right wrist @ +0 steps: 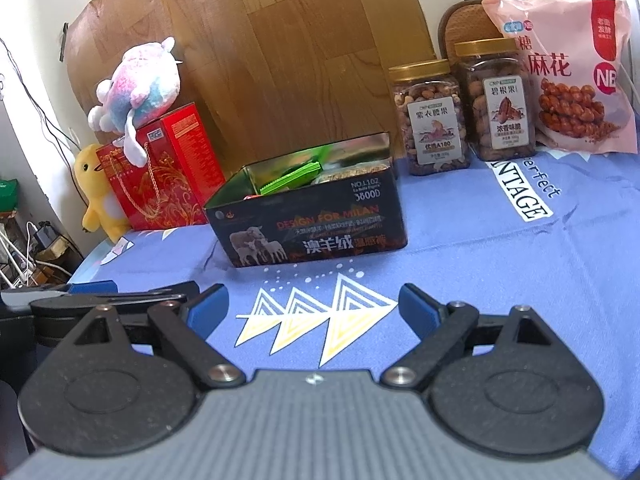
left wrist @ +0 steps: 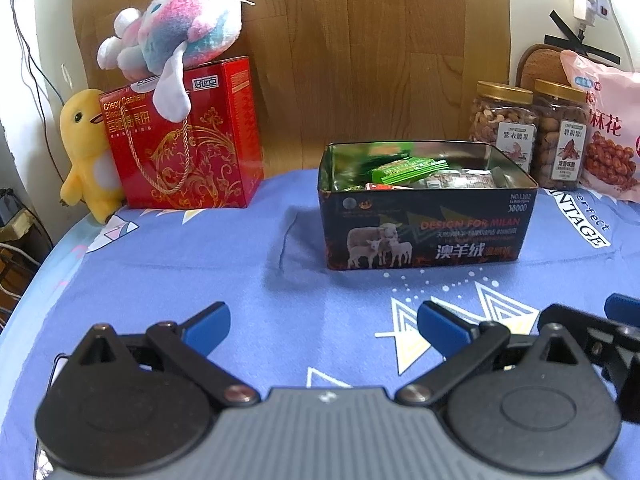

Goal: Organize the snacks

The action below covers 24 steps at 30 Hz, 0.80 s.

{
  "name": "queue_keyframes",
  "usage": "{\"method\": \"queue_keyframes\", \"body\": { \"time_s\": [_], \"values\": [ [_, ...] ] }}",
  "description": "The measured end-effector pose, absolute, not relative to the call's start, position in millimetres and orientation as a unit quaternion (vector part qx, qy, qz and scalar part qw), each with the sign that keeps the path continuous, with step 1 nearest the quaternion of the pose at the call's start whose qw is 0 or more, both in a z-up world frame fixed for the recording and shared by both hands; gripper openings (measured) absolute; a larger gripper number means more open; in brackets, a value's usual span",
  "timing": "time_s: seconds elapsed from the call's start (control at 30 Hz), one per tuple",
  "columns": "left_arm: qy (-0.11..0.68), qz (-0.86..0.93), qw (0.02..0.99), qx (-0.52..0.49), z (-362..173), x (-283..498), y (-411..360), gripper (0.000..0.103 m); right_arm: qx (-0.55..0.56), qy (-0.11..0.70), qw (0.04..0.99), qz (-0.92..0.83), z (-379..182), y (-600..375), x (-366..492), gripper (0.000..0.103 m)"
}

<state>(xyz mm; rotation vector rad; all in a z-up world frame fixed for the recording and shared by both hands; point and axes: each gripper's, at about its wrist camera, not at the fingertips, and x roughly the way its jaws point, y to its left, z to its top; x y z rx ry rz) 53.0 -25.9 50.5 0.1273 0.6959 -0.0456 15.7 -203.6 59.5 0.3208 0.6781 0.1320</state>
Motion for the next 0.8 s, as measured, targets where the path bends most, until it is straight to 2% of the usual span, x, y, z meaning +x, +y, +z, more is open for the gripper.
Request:
{"method": "queue_keyframes", "body": {
  "time_s": [0.8],
  "values": [
    [0.313, -0.008, 0.947, 0.076, 54.4, 49.1, -26.3, 0.103, 0.162, 0.329, 0.928, 0.060, 58.2, -204.1, 14.4, 0.094]
  ]
}}
